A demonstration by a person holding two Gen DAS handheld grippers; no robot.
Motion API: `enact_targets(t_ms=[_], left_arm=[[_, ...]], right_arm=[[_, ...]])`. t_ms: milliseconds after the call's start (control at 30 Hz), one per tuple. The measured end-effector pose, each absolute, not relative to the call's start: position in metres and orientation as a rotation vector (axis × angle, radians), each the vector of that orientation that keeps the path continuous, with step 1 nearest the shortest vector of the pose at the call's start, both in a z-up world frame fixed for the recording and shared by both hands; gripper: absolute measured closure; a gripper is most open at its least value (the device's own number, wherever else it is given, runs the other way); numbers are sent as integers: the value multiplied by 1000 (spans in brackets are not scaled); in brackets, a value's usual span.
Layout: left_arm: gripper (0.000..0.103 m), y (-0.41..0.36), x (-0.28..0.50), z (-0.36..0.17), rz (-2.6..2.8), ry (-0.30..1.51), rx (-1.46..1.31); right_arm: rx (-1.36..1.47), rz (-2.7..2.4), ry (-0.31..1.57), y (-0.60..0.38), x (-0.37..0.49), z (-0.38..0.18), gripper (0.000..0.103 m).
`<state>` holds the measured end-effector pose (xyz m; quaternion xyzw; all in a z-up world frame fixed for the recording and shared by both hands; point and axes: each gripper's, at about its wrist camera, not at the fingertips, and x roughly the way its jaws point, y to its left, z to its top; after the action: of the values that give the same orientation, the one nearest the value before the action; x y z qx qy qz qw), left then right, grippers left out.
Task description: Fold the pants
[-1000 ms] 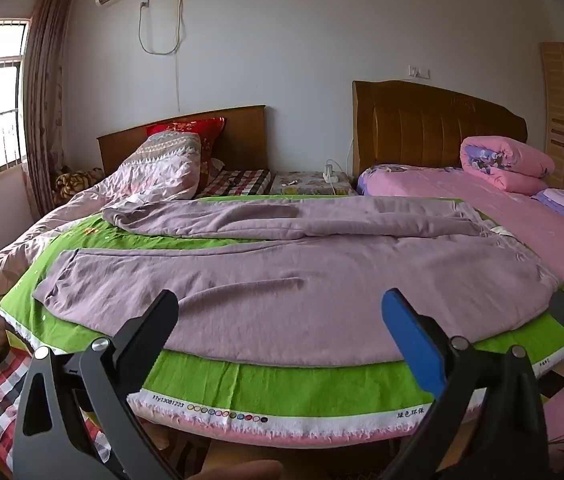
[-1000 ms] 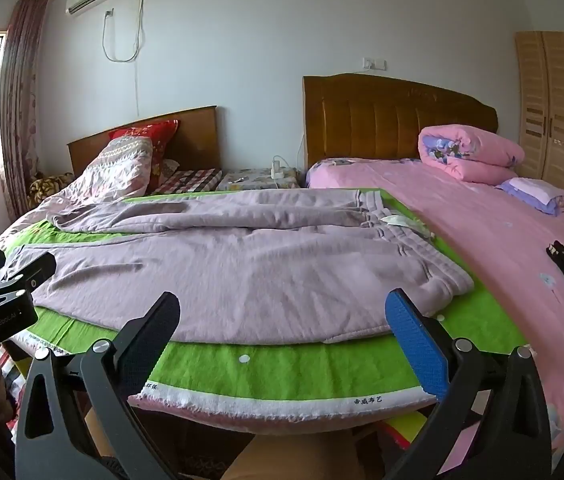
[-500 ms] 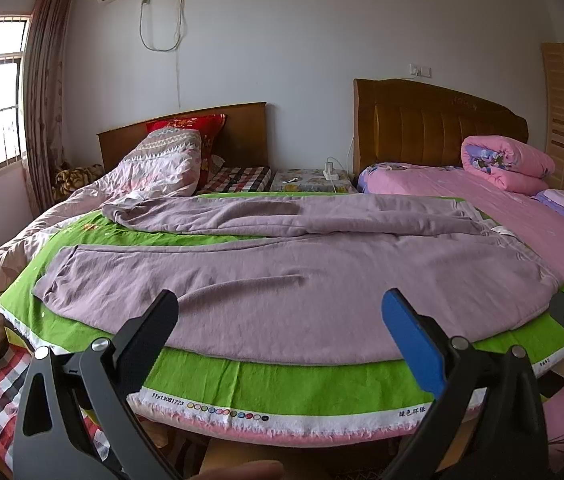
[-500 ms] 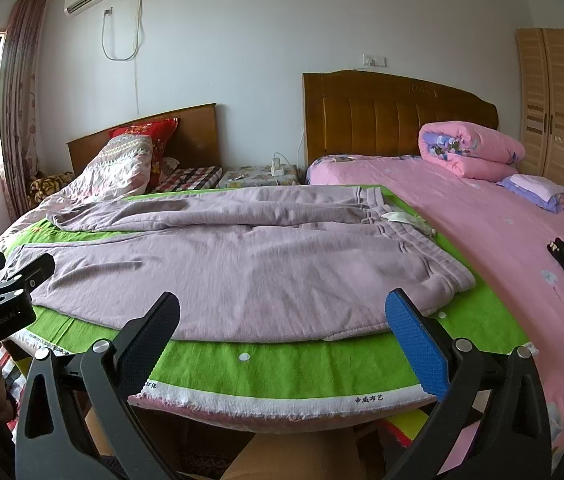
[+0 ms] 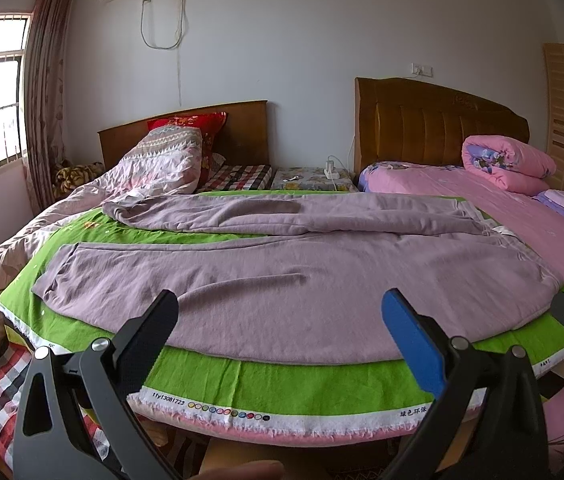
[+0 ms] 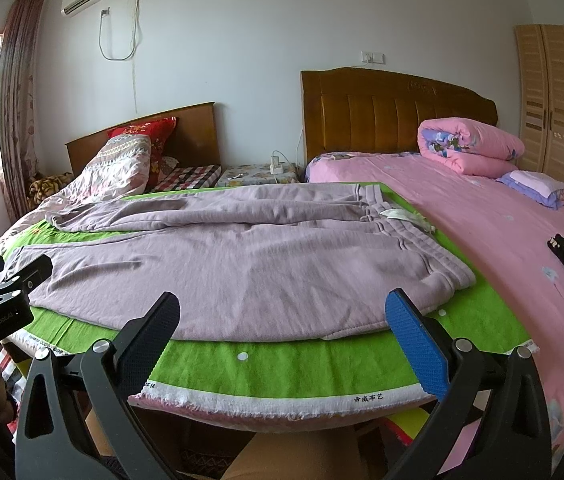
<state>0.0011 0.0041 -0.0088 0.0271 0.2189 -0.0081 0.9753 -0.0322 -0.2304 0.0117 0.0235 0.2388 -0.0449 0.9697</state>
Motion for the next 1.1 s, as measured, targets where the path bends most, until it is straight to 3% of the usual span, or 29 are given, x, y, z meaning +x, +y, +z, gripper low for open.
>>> enact_targets(t_ms=[1100], left_arm=[[1, 14, 0, -15, -13, 457, 42]], right_arm=[[56, -88, 493, -233, -30, 10, 4]])
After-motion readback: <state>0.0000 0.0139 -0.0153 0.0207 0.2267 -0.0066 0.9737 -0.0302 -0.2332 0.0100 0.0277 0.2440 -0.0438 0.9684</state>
